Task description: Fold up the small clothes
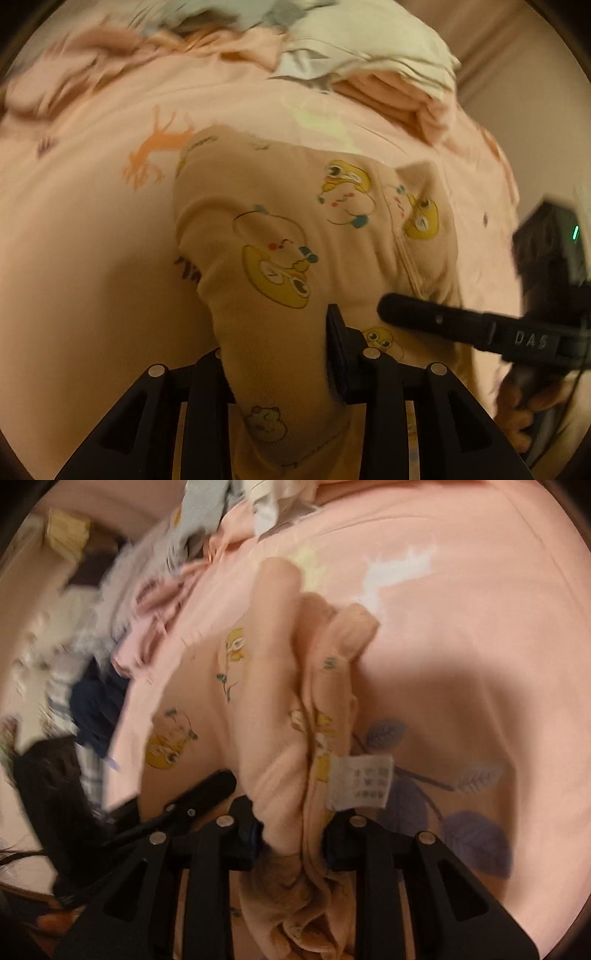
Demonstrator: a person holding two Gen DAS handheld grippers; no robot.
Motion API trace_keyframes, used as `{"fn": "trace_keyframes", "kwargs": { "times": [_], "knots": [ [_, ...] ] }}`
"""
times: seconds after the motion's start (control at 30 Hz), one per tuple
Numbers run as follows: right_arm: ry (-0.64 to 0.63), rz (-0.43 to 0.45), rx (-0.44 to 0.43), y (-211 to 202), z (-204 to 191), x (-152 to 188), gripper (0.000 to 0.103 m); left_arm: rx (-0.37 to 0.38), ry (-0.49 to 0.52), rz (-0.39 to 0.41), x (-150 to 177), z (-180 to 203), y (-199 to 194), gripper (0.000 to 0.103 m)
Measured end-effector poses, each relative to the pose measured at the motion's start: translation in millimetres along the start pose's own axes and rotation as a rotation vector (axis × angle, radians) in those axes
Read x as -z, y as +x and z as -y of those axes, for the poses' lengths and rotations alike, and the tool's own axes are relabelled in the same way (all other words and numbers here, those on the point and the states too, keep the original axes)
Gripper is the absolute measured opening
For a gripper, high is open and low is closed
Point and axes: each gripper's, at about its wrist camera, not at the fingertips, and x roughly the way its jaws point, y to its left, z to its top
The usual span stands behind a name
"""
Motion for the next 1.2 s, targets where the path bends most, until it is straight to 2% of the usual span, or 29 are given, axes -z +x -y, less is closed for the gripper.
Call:
{"fn": "trace_keyframes", "kwargs": {
  "times": [0.07,0.13,0.23,0.37,0.4,0.43,0.47,0.5,0.57,0.63,0.7,0.8,0.87,0.93,0.97,1.0,1.03,1.1,1.13,1.2],
  "knots": [
    [0.021,-0.005,-0.021,-1,3,0,0.023,0.006,0.000,-0.005,-1,-2,-1,0.035],
    [-0.016,-0.012,0.000,-2,-4,0,0.023,-0.007,0.022,-0.002,0,0,-3,0.035],
    [-0.048,-0.016,0.033,-3,-7,0,0.025,-0.022,-0.007,-0.011,-1,-3,-8,0.036],
    [-0.013,0.003,0.121,-19,-5,-1,0.045,-0.087,-0.017,-0.026,-2,-9,-31,0.037],
    [-0.010,0.009,0.144,-26,-3,1,0.046,-0.107,-0.010,-0.023,-2,-10,-36,0.037],
    [-0.011,0.013,0.155,-31,-2,1,0.046,-0.165,0.020,0.000,-3,-6,-49,0.037],
    [-0.025,0.023,0.175,-41,-6,2,0.039,-0.210,0.046,0.027,-5,-2,-57,0.037],
    [-0.042,0.039,0.192,-49,-10,1,0.026,-0.250,0.073,0.063,-7,2,-67,0.037],
    [-0.082,0.072,0.221,-62,-21,-4,0.022,-0.270,0.106,0.133,-14,10,-86,0.036],
    [-0.092,0.115,0.186,-74,-34,-12,0.020,-0.226,0.090,0.156,-22,14,-89,0.032],
    [-0.105,0.137,0.118,-76,-46,-18,0.020,-0.207,0.086,0.139,-29,20,-76,0.031],
    [-0.133,0.119,0.118,-54,-60,-27,0.020,-0.237,0.116,0.103,-32,30,-48,0.031],
    [-0.134,0.090,0.111,-36,-59,-31,0.019,-0.239,0.091,0.046,-29,24,-26,0.031],
    [-0.105,0.042,0.136,-16,-47,-33,0.013,-0.248,0.059,0.015,-22,11,-10,0.031],
    [-0.089,0.036,0.143,-10,-38,-32,0.005,-0.233,0.056,0.017,-18,5,-5,0.031],
    [-0.048,0.041,0.124,-6,-23,-31,0.000,-0.219,0.060,0.030,-16,2,-4,0.030],
    [-0.016,0.048,0.111,-8,-16,-28,0.000,-0.215,0.068,0.033,-14,1,-5,0.030],
    [0.084,0.057,0.022,-11,6,-27,0.000,-0.231,0.092,0.022,-13,3,-7,0.030],
    [0.104,0.057,0.012,-12,8,-25,0.000,-0.244,0.103,0.015,-12,4,-7,0.030],
    [0.083,0.048,0.061,-15,0,-22,0.000,-0.264,0.100,0.004,-11,7,-14,0.030]
  ]
}}
